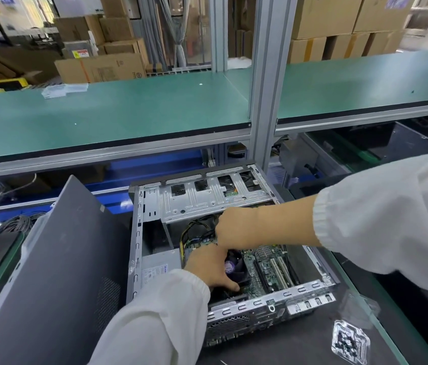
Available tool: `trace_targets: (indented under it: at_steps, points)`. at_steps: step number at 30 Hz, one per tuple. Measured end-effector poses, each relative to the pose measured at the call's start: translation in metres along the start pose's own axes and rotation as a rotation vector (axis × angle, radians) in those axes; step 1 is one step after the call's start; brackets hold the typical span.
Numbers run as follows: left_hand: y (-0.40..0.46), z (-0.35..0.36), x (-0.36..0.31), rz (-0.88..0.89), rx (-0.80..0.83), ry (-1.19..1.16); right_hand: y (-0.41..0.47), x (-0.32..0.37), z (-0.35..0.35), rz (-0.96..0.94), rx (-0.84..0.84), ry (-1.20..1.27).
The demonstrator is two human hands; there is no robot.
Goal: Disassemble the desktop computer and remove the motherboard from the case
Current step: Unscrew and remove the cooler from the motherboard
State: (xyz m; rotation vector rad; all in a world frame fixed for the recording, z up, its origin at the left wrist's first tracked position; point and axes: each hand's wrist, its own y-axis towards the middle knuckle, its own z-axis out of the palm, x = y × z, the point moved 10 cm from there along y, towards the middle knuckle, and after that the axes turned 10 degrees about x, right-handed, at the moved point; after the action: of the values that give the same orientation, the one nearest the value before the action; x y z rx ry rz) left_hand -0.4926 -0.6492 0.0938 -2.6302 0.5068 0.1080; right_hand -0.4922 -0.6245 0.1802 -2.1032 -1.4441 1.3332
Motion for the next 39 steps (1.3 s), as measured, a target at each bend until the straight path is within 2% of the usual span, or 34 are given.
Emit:
trace_targets:
  at_steps: [2, 5, 6, 7, 8, 9, 12, 13, 14, 15, 17, 20, 21, 22, 23, 24, 27, 28, 29, 30, 31, 32, 34, 36, 37, 38, 39]
  points:
    - [0.000, -0.002, -0.001, 0.008, -0.020, 0.014, 0.000, -0.028, 0.020, 0.115, 0.178, 0.439]
    - [0.001, -0.003, -0.002, 0.014, -0.033, 0.043, -0.008, -0.045, 0.075, 0.264, 0.603, 1.166]
    - [0.002, -0.002, -0.002, 0.014, -0.035, 0.045, -0.011, -0.043, 0.088, 0.301, 0.724, 1.287]
    - [0.002, -0.002, -0.002, 0.013, -0.037, 0.047, -0.012, -0.043, 0.098, 0.332, 0.775, 1.311]
    - [0.003, -0.001, -0.002, 0.012, -0.041, 0.049, -0.012, -0.044, 0.098, 0.316, 0.751, 1.202]
    - [0.003, -0.001, -0.001, 0.011, -0.047, 0.049, -0.010, -0.045, 0.089, 0.273, 0.639, 0.984]
    - [0.003, -0.001, 0.000, 0.002, -0.056, 0.033, -0.013, -0.011, 0.028, 0.074, 0.090, 0.122]
    - [0.003, 0.000, 0.000, -0.002, -0.053, 0.030, -0.021, 0.007, 0.017, 0.001, -0.017, -0.053]
    - [0.004, 0.000, 0.000, -0.005, -0.051, 0.027, -0.023, 0.015, 0.013, -0.025, -0.063, -0.097]
    - [0.003, 0.000, 0.000, -0.008, -0.049, 0.025, -0.023, 0.009, 0.014, 0.010, -0.046, -0.021]
    - [0.003, -0.001, 0.000, -0.008, -0.044, 0.031, -0.019, -0.027, 0.028, 0.186, 0.086, 0.394]
    - [0.004, -0.001, -0.001, 0.004, -0.033, 0.042, -0.016, -0.050, 0.088, 0.352, 0.572, 1.165]
    - [0.004, -0.001, -0.001, 0.007, -0.033, 0.042, -0.018, -0.047, 0.100, 0.380, 0.716, 1.336]
    - [0.004, -0.001, -0.002, 0.010, -0.034, 0.043, -0.018, -0.046, 0.108, 0.404, 0.778, 1.385]
    - [0.004, -0.001, -0.002, 0.011, -0.034, 0.043, -0.016, -0.048, 0.107, 0.383, 0.758, 1.296]
    - [0.004, -0.001, -0.002, 0.010, -0.033, 0.041, -0.012, -0.051, 0.097, 0.320, 0.648, 1.068]
    - [0.003, -0.001, -0.001, 0.003, -0.036, 0.027, -0.007, -0.023, 0.032, 0.056, 0.083, 0.097]
    - [0.002, -0.002, 0.000, 0.003, -0.045, 0.024, -0.014, -0.004, 0.018, -0.028, -0.054, -0.138]
    - [0.001, -0.002, 0.000, 0.003, -0.053, 0.021, -0.018, 0.009, 0.012, -0.101, -0.135, -0.254]
    - [0.001, -0.002, 0.000, 0.003, -0.055, 0.017, -0.017, 0.011, 0.014, -0.121, -0.134, -0.245]
    - [0.000, -0.003, 0.000, 0.003, -0.052, 0.015, -0.013, 0.002, 0.016, -0.090, -0.086, -0.129]
    - [0.000, -0.003, 0.000, 0.003, -0.047, 0.018, -0.010, -0.014, 0.019, -0.010, 0.004, 0.090]
    - [0.000, -0.003, -0.001, 0.006, -0.039, 0.036, -0.005, -0.051, 0.046, 0.211, 0.227, 0.675]
    - [0.000, -0.002, -0.002, 0.010, -0.024, 0.043, -0.009, -0.059, 0.083, 0.331, 0.539, 1.196]
    - [0.001, -0.001, -0.002, 0.010, -0.020, 0.042, -0.012, -0.055, 0.094, 0.360, 0.659, 1.342]
    - [0.001, -0.001, -0.002, 0.010, -0.020, 0.042, -0.013, -0.052, 0.100, 0.367, 0.720, 1.380]
    - [0.002, 0.000, -0.002, 0.012, -0.025, 0.043, -0.013, -0.050, 0.098, 0.342, 0.710, 1.298]
